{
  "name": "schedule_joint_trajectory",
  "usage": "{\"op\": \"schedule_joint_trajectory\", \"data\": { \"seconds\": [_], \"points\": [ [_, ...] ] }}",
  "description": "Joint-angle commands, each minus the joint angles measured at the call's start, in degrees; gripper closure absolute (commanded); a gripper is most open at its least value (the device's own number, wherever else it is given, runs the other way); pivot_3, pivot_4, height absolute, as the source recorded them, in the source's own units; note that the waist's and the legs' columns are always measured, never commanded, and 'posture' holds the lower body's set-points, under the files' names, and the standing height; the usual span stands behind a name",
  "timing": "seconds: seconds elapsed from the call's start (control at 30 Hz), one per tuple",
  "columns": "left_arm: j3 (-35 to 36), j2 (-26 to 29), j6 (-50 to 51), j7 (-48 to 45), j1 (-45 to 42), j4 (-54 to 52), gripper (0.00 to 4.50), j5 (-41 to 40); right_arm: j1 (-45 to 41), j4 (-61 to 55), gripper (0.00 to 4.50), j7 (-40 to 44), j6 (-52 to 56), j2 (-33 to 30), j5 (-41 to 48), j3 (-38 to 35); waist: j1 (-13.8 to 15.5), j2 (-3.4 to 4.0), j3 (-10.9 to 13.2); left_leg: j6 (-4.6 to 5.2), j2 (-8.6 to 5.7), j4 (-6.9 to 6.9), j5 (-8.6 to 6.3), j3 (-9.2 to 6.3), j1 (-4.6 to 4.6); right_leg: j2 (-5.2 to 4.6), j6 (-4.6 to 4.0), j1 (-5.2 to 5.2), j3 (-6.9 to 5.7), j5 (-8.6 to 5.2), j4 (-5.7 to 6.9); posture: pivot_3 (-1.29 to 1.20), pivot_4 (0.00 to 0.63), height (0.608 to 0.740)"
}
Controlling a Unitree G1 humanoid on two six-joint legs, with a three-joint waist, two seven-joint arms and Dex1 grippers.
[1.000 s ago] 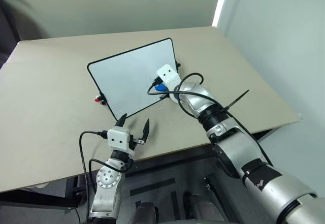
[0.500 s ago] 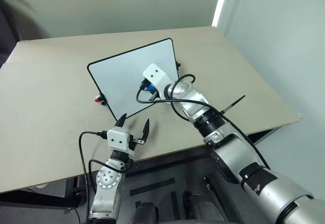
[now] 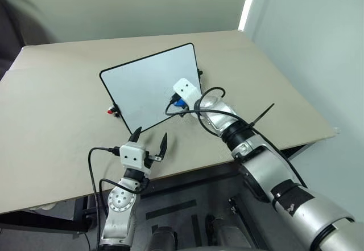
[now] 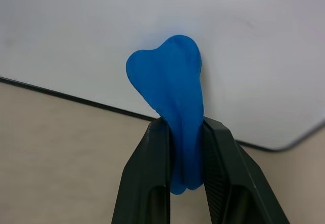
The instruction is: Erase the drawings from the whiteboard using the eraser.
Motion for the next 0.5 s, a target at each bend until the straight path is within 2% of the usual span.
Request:
{"op": "schedule_joint_trajectory", "data": {
  "seconds": [0.03,0.2,0.5],
  "points": [
    [0.12,0.03,-1.19,0.10,-0.73,-1.27,0.00,-0.05,-2.24,-0.55,4.00,-1.74,-1.70,-0.29,-0.23,-1.93,0.00,0.00,0.00,0.00,0.01,-0.01,0.00,0.00,0.00,0.01,0.01,0.00,0.00,0.00,0.01,0.00,0.150,0.740],
    [0.12,-0.02,-1.17,0.04,-1.27,-0.71,0.00,-0.09,-1.93,-5.31,4.00,1.13,-2.02,1.14,0.45,-1.29,-0.31,0.00,0.00,-0.02,0.02,-0.05,0.02,0.00,0.00,0.06,0.02,-0.02,0.00,0.01,-0.01,0.00,0.150,0.740],
    [0.13,-0.40,-1.43,0.44,-1.24,-0.61,0.00,0.06,3.66,-18.78,4.00,8.44,1.05,2.97,-0.69,5.86,-0.21,-0.01,-0.01,0.04,0.09,-0.11,0.01,-0.03,0.05,0.16,-0.02,-0.05,-0.05,-0.01,-0.03,0.00,0.150,0.740]
  ]
}}
